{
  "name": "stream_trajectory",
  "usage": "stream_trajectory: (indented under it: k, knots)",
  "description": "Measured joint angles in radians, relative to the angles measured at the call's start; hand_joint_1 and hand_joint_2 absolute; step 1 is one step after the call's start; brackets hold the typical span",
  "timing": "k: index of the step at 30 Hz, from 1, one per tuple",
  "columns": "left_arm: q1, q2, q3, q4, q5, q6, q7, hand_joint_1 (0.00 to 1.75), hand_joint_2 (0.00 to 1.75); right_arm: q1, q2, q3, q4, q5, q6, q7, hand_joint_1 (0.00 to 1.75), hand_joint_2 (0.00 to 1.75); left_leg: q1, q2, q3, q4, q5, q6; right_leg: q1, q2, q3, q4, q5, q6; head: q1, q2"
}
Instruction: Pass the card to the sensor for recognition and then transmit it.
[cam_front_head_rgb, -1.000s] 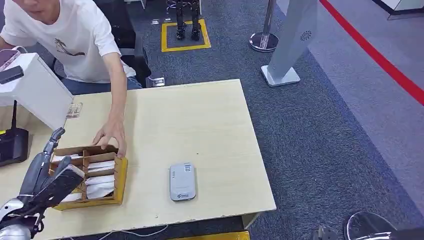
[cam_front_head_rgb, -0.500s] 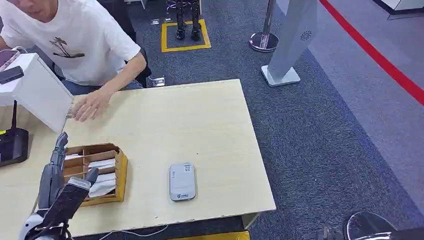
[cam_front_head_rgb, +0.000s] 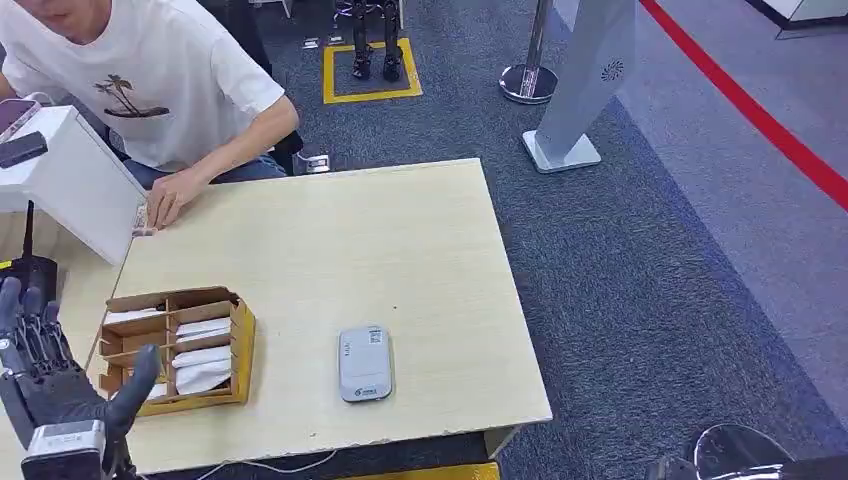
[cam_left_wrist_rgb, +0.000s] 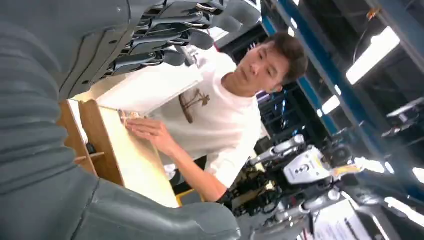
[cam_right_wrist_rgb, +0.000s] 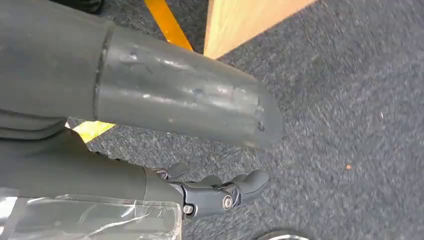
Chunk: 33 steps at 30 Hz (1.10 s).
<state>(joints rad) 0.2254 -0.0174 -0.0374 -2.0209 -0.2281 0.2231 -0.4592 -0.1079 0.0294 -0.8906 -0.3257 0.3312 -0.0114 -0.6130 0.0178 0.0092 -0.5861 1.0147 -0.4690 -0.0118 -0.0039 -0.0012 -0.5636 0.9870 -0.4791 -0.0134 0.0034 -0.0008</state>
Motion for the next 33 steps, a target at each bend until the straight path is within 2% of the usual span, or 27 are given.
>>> stream_trajectory:
  k: [11,15,33]
  knots:
    - [0.075,-0.097,0.000,-0.056,0.074,0.047,-0.085,0.00,1.75,0.016,0.000,-0.067,-0.039,-0.020,0.004,-0.011,0.00,0.00,0.000,0.000,0.000,0.000,0.000,0.000,0.000,0.000,0.000,0.000,0.000,0.000,0.000,0.000]
    - [0.085,-0.124,-0.003,-0.062,0.063,0.062,-0.105,0.00,1.75,0.020,0.001,-0.084,-0.054,-0.020,0.003,-0.019,0.00,0.00,0.000,0.000,0.000,0.000,0.000,0.001,0.000,0.000,0.000,0.000,0.000,0.000,0.000,0.000]
    - [0.087,-0.136,-0.050,-0.036,-0.056,0.082,-0.077,0.00,1.75,0.025,0.019,-0.147,-0.114,-0.007,0.015,-0.022,0.00,0.00,0.000,0.000,0.000,0.000,0.000,0.001,0.000,0.000,0.000,0.000,0.000,0.001,0.000,0.000]
